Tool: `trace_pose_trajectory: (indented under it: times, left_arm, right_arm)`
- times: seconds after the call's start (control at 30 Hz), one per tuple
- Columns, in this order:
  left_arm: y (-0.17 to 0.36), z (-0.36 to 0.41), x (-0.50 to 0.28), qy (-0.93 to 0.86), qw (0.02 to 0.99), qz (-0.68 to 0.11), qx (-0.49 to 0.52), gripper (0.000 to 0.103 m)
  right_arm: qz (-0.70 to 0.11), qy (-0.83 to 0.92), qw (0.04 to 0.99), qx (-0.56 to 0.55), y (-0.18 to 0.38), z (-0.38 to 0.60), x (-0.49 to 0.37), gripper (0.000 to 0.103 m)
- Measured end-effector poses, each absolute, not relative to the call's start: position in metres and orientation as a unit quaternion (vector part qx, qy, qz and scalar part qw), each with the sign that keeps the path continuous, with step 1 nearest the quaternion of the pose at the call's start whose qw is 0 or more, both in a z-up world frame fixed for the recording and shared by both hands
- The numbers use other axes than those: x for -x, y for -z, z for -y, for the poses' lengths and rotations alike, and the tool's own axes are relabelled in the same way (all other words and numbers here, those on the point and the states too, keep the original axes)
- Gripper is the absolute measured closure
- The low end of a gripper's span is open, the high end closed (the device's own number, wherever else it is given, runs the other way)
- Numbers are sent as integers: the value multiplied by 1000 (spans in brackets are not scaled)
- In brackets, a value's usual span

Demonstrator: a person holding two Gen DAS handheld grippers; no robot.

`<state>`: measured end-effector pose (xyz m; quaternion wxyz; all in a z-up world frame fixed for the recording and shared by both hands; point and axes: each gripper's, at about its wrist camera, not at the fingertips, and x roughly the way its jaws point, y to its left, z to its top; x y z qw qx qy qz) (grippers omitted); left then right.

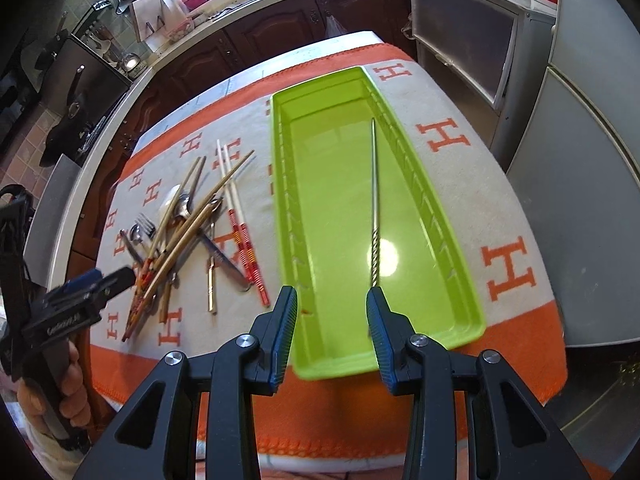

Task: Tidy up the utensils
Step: 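Carry the metal chopstick with the right gripper into the green tray and release, then lower the left gripper onto the pile and grasp a wooden chopstick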

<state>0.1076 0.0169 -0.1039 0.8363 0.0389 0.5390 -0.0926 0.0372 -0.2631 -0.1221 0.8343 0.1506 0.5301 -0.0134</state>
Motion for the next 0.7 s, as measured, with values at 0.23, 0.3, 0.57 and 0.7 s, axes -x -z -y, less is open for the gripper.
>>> trace_pose_trajectory:
  times: [0.23, 0.3, 0.57, 0.7]
  left_arm:
    - [84, 4, -108, 130, 845, -516, -63, 7]
    - [80, 7, -109, 137, 846, -512, -66, 7]
    - [74, -2, -116, 151, 845, -510, -57, 7]
    - [73, -12, -121, 150, 849, -505, -53, 7]
  right_arm:
    - [-512, 18, 846, -149, 93, 253, -19, 66]
    - [-505, 19, 851, -145, 82, 250, -15, 66]
    - [-490, 5, 861, -138, 53, 239, -20, 66]
    - [-488, -11, 862, -137, 49, 229, -28, 66]
